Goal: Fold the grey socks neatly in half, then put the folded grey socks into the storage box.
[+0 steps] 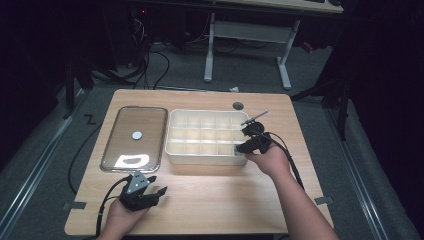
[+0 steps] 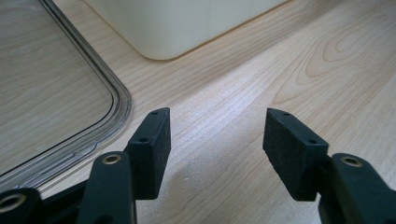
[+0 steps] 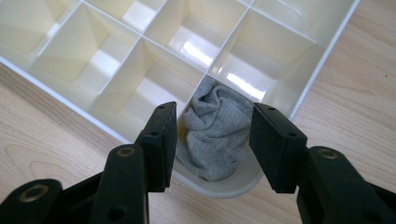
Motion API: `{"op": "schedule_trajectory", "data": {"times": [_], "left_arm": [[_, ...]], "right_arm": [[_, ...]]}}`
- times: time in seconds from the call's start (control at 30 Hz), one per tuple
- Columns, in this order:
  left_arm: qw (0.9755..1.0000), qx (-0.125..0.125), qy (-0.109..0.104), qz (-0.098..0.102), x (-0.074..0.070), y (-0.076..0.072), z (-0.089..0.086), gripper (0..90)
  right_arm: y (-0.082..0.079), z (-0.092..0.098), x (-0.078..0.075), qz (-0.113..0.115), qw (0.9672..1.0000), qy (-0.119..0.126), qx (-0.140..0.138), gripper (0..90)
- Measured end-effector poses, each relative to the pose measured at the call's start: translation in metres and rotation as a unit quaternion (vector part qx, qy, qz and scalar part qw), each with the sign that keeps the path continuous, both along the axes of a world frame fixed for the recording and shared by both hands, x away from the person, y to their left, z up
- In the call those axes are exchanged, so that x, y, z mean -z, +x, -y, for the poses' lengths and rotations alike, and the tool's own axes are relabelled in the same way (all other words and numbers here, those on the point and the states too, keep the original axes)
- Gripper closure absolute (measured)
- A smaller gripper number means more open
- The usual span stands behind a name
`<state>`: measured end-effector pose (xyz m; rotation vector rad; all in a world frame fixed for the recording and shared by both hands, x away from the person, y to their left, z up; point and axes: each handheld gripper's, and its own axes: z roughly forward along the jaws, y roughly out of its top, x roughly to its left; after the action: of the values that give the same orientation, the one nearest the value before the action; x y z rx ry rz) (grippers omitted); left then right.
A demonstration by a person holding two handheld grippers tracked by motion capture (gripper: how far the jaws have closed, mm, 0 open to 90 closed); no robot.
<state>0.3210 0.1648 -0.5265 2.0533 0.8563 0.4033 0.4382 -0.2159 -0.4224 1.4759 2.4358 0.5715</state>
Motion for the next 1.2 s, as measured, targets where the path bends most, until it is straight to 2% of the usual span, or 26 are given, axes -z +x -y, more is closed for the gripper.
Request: {"op": "schedule_trajectory", "data": {"times": [0.1, 0.2, 0.23, 0.3, 0.37, 0.4, 0.47, 0.53, 0.63, 0.7, 0.83, 1.07, 1.13, 1.2], "left_arm": [[0.9999, 0.003, -0.01, -0.002, 0.0, 0.0, 0.0, 41.0], [0.9998, 0.01, -0.017, -0.004, -0.001, 0.0, 0.001, 39.1], [0.9998, 0.012, -0.019, -0.002, -0.001, 0.0, 0.001, 38.6], [0.9997, 0.013, -0.021, 0.001, -0.001, 0.0, 0.003, 37.7], [0.9997, 0.011, -0.023, 0.003, -0.002, 0.001, 0.004, 37.1], [0.9997, 0.012, -0.022, 0.004, -0.002, 0.001, 0.004, 36.7], [0.9997, 0.015, -0.017, 0.005, -0.002, 0.001, 0.005, 36.3], [0.9998, 0.014, -0.015, 0.008, -0.001, 0.001, 0.006, 35.7], [0.9997, 0.012, -0.017, 0.009, -0.002, 0.001, 0.005, 34.8], [0.9997, 0.011, -0.017, 0.011, -0.003, 0.0, 0.005, 34.4], [0.9997, 0.01, -0.019, 0.008, 0.0, -0.002, 0.004, 33.5], [0.9996, 0.008, -0.027, 0.007, 0.0, -0.003, 0.004, 32.6], [0.9996, 0.009, -0.023, 0.009, 0.0, -0.004, 0.004, 32.6], [0.9997, 0.007, -0.023, 0.01, 0.001, -0.005, 0.005, 32.6]], "right_arm": [[-0.005, 0.001, -0.002, 0.018, 0.9998, 0.005, -0.005, 50.6], [-0.011, 0.006, -0.002, 0.029, 0.9988, 0.038, 0.004, 49.9], [-0.013, 0.007, -0.001, 0.031, 0.9987, 0.04, 0.003, 48.9], [-0.02, 0.009, -0.001, 0.058, 0.9975, 0.041, 0.001, 48.4], [-0.025, 0.013, -0.001, 0.068, 0.9958, 0.062, 0.009, 47.2], [-0.028, 0.014, -0.001, 0.07, 0.9954, 0.065, 0.007, 46.4], [-0.036, 0.017, 0.0, 0.092, 0.9924, 0.081, 0.011, 46.4], [-0.044, 0.021, 0.004, 0.104, 0.9896, 0.099, 0.013, 45.2], [-0.057, 0.026, 0.011, 0.127, 0.9858, 0.109, 0.015, 42.7], [-0.067, 0.029, 0.018, 0.142, 0.9815, 0.127, 0.022, 39.6], [-0.087, 0.033, 0.036, 0.177, 0.9752, 0.13, 0.03, 33.9], [-0.12, 0.034, 0.066, 0.198, 0.9647, 0.17, 0.03, 25.7], [-0.128, 0.031, 0.076, 0.206, 0.9636, 0.167, 0.038, 22.8], [-0.137, 0.028, 0.085, 0.209, 0.9613, 0.176, 0.034, 19.1]]}}
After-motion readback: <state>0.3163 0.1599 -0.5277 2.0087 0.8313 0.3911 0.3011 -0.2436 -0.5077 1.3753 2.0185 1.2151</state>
